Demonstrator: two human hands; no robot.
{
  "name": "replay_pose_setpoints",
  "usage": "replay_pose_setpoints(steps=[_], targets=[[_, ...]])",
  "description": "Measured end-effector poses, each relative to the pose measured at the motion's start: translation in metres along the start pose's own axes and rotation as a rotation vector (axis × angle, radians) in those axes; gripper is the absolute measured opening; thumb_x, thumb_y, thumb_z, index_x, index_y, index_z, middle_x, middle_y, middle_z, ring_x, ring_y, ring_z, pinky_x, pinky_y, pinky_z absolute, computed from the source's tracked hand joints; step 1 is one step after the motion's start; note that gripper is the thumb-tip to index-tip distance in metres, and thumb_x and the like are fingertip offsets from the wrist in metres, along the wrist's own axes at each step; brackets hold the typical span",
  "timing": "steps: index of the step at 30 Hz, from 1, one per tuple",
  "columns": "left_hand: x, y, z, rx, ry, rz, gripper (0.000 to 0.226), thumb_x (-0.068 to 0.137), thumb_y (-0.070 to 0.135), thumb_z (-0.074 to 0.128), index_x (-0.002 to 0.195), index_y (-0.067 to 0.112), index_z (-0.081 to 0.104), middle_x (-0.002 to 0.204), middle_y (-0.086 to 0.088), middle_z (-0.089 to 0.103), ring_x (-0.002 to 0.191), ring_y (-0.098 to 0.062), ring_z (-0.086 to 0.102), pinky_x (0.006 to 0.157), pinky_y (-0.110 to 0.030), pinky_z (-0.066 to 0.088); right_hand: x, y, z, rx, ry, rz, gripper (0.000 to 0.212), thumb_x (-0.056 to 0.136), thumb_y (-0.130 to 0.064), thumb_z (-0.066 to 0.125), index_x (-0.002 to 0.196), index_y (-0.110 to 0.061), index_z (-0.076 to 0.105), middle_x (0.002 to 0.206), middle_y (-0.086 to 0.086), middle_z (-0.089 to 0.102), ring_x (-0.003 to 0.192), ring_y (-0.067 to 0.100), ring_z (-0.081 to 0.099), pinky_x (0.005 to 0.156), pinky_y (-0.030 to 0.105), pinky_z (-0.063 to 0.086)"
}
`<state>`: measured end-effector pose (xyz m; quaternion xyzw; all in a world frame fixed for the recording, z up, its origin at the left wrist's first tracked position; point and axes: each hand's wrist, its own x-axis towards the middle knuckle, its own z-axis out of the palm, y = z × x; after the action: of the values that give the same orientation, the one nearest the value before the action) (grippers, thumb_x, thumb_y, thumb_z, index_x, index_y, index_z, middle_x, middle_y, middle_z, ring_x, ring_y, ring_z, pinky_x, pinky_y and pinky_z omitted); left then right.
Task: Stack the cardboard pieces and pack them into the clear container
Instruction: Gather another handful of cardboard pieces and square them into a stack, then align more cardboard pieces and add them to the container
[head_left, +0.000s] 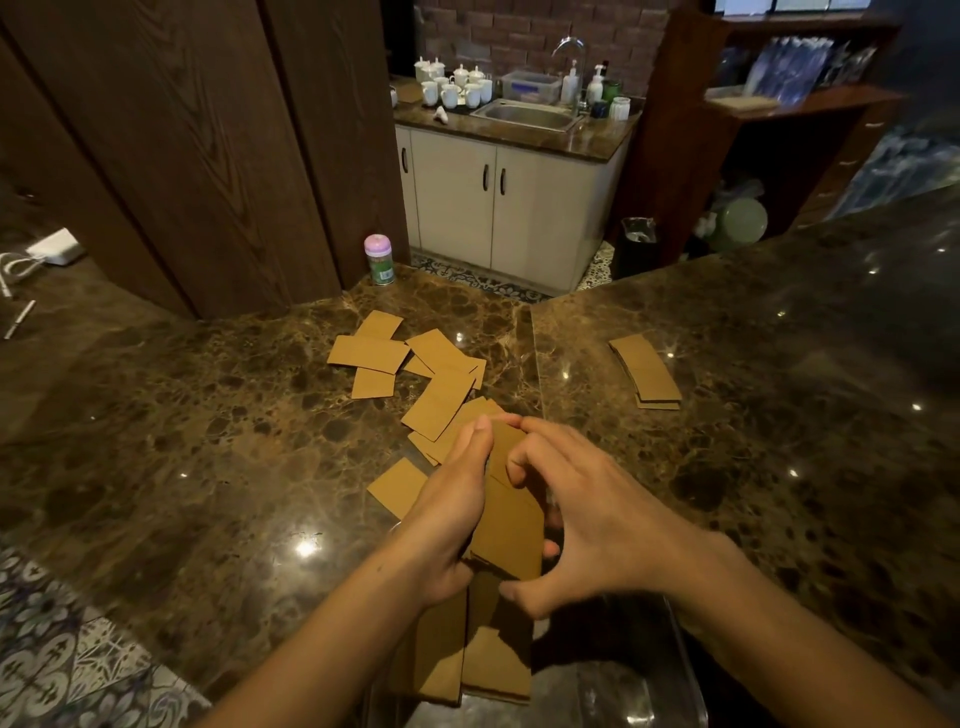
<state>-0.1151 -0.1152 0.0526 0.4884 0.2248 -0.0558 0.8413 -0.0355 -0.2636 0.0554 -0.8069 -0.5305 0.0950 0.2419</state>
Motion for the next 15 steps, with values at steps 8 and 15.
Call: replay_pose_setpoints(steps=[8,15], targets=[[-0.024,-0.011,-0.034,0.607,-0.053,0.186,0.054,0.092,0.074,0.041,0.144,0.064,0.032,0.132,0.008,0.067,0.113,-0.007,0.068,0.103,-0.039,0.053,-0.038,-0.005,-0.026,-0.045,-0.202,0.085,0.078,0.063,-0.073,0.081,0.114,-0.046,0.029,0.143,-0.026,0.024,0.134,-0.004,0.024,0.106,0.007,0.024],[-0.050,-0.040,-0.072,1.846,-0.399,0.340,0.061,0.085,0.073,0.055,0.139,0.051,0.039,0.144,0.018,0.045,0.135,-0.006,0.037,0.117,-0.047,0.018,-0.062,-0.010,-0.007,-0.277,-0.612,0.182,0.097,0.078,-0.074,0.071,0.151,-0.033,0.024,0.165,-0.010,0.002,0.150,0.018,0.009,0.124,0.033,0.020]])
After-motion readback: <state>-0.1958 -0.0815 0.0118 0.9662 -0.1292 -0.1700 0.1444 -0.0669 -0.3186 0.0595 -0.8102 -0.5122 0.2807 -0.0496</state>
